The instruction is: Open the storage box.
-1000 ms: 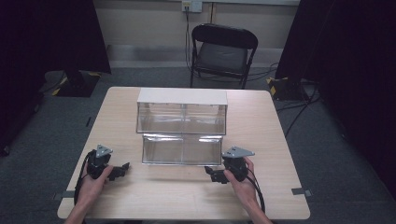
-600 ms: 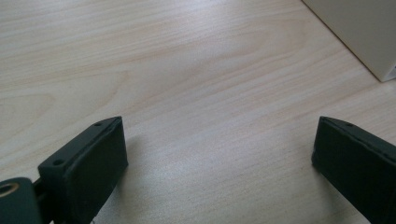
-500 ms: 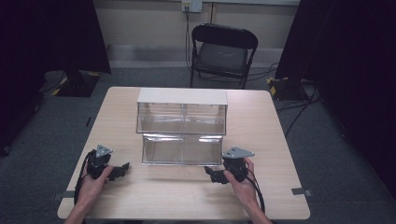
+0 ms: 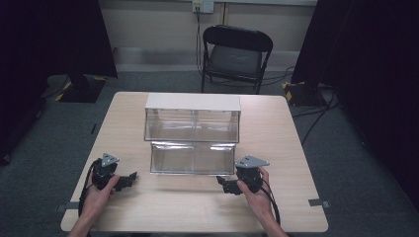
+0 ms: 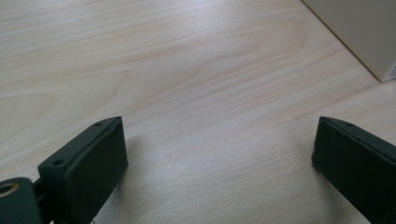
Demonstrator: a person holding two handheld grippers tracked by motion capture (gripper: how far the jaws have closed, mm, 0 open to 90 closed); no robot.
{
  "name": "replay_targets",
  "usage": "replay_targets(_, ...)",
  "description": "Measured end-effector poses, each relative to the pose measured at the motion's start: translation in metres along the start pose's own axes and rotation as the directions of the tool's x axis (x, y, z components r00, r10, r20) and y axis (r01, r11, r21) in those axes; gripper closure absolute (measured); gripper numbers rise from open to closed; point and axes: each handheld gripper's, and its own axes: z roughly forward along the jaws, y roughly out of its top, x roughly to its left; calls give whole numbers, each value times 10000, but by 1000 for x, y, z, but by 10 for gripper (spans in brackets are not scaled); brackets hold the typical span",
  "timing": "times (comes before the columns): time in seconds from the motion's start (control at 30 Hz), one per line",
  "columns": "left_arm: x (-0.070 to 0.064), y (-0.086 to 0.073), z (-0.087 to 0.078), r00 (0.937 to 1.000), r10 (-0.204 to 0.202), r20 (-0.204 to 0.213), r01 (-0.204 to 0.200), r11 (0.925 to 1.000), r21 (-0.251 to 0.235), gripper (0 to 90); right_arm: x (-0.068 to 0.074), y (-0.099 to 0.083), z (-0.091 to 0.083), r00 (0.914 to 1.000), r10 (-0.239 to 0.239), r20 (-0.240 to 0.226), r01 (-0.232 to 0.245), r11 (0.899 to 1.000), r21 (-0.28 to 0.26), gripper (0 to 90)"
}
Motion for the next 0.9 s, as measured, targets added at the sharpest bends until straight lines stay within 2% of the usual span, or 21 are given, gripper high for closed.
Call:
replay_targets(0.1,0,0,0,10000,10,-2,-10,10000,3,27,0,0,0,10000,3,-20,-3,10000,7,137)
replay_targets(0.13,0,0,0,10000,11,-2,-11,10000,0,27,0,0,-2,9995,150,-268,-151,9999,-57,138)
replay_targets(0.17,0,0,0,10000,5,-1,-5,10000,3,27,0,1,-2,9993,179,-325,-181,9998,-84,137)
replay_targets(0.9,0,0,0,10000,1,0,-1,10000,-1,27,2,3,-7,9995,121,-298,-128,9997,-217,136)
